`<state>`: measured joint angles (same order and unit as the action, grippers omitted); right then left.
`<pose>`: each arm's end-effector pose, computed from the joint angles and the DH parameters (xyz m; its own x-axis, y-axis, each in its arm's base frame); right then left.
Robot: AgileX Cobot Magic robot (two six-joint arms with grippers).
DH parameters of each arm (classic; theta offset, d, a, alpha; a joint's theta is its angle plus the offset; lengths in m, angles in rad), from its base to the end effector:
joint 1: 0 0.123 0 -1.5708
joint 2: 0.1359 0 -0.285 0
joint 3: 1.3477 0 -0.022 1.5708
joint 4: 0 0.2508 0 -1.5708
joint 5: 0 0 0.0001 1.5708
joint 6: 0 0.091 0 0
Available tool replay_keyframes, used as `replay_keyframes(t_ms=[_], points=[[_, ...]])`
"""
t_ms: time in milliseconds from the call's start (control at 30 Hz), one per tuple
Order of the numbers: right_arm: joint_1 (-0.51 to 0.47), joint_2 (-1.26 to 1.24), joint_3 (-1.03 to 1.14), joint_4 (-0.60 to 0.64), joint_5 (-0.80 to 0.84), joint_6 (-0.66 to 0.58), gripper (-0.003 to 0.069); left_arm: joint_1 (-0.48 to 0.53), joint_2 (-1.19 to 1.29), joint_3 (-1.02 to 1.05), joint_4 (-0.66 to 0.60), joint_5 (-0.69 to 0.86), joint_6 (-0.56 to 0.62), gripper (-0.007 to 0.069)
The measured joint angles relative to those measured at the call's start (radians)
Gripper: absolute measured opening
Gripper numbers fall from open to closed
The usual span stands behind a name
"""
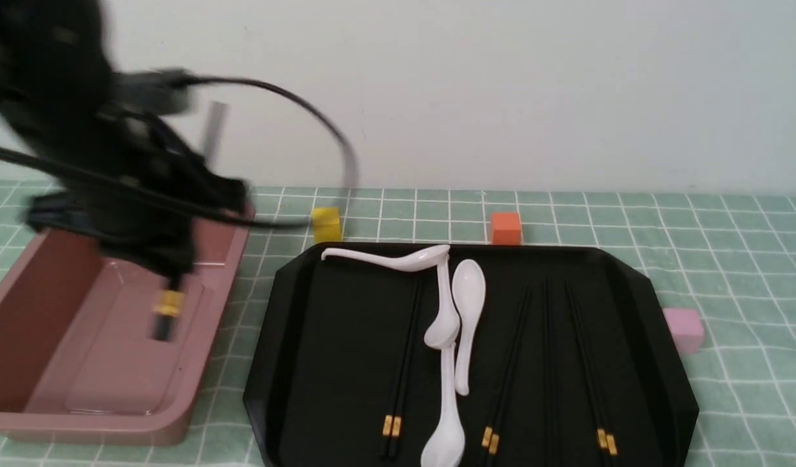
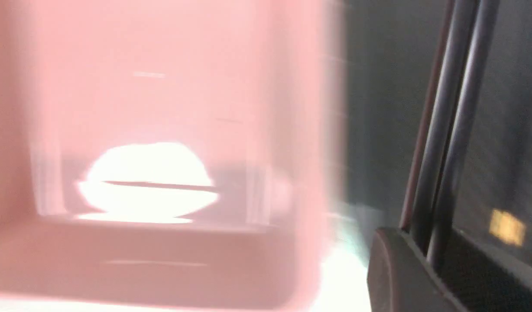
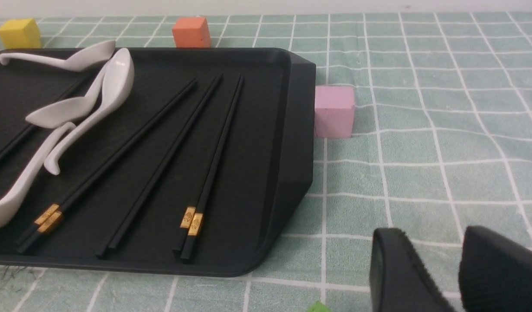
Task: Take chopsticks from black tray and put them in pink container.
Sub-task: 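Place the chopsticks into the pink bin with the left gripper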
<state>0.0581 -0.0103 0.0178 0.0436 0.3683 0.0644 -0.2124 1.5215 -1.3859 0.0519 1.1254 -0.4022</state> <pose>0.0525 0.0045 0.1746 -0.2899 0.0882 -0.9530 -0.0429 0.9935 0.1050 0.3052 -0.0615 0.3329 -0.9086 -0.1829 -0.3755 -0.1551 0.9825 -0.1034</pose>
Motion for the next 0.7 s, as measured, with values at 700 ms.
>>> replay_keyframes(t_ms=[700], points=[[0.0,0.0,0.0,-0.001,0.0,0.0,0.024,0.301,0.344,0.127,0.017,-0.285,0.172,0.0127]])
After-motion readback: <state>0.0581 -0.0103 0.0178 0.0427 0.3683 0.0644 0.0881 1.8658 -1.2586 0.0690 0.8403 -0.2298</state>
